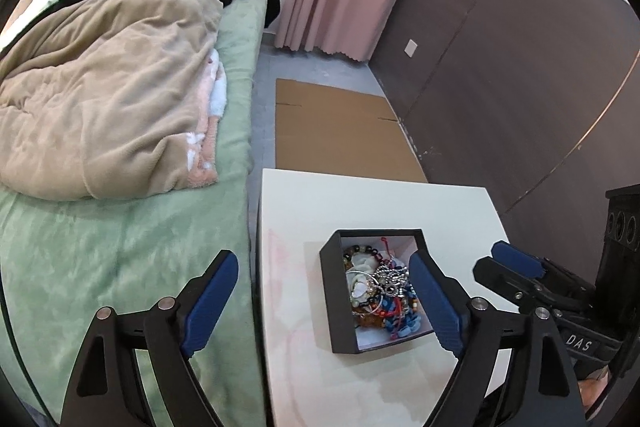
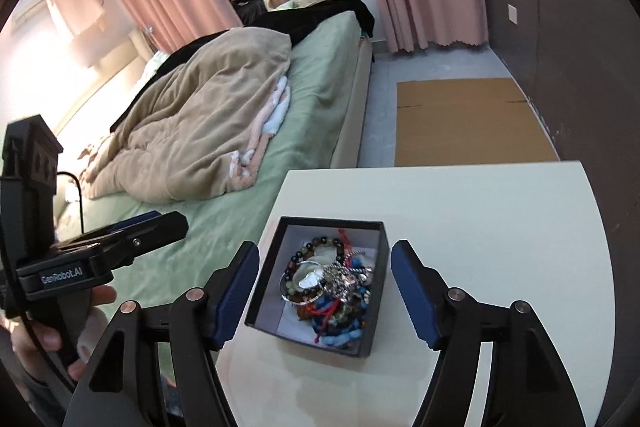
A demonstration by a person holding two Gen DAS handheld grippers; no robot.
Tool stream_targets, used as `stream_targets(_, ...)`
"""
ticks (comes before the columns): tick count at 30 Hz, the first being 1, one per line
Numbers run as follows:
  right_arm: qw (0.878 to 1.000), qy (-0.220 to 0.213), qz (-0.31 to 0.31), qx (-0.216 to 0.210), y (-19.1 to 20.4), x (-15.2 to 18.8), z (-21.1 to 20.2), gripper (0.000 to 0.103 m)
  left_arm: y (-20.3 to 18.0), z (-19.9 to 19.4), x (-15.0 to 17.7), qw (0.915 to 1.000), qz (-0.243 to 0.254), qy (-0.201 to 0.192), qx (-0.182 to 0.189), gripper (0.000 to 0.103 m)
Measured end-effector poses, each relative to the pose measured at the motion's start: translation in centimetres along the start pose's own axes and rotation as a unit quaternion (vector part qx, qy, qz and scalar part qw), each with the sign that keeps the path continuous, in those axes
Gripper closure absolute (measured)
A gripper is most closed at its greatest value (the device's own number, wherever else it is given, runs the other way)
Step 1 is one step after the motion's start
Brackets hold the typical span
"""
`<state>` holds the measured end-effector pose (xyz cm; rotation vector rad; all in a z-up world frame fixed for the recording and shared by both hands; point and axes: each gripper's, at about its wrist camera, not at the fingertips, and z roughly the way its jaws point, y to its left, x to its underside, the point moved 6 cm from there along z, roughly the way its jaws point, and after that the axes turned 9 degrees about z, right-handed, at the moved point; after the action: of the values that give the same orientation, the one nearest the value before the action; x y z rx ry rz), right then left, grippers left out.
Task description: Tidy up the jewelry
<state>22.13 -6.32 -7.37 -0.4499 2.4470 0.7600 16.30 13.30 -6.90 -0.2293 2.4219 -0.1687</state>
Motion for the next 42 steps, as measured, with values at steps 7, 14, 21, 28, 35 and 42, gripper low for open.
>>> stream_targets(7,1.0,-0.002,0.018,0.011,-1.7,0.9,-2.8,0.023,-2.1,-1.2,0.6,0.9996,0.026,-0.01,0.009,0.011)
stream_targets(14,0.998,-0.036,0.04,0.02,-3.0,0.8,-7.7,0.003,-4.9,-3.4,0.6,0.9982,0.041,-0.031,0.031,0.002)
stream_targets(21,0.997,-0.053,0.022,0.057,-4.3,2.4,-10.7,0.0,-7.9,-5.3,2.0,0.9953,0.081,-0.046,0.027,0.001)
stream_targets(28,0.995,-0.055,-0.006,0.083,-4.3,4.2,-12.3,0.0,-9.6,-6.6,4.8,0.9919,0.111,-0.053,0.032,0.001)
stream_targets(35,0.994,-0.045,-0.012,0.096,-5.4,6.9,-12.7,0.0,-9.8,-7.1,7.3,0.9911,0.12,-0.058,0.009,0.001)
stream_targets(42,0.993,-0.051,-0.027,0.098,-4.7,8.0,-13.7,0.0,-10.0,-8.2,8.0,0.9901,0.122,-0.07,-0.007,0.001)
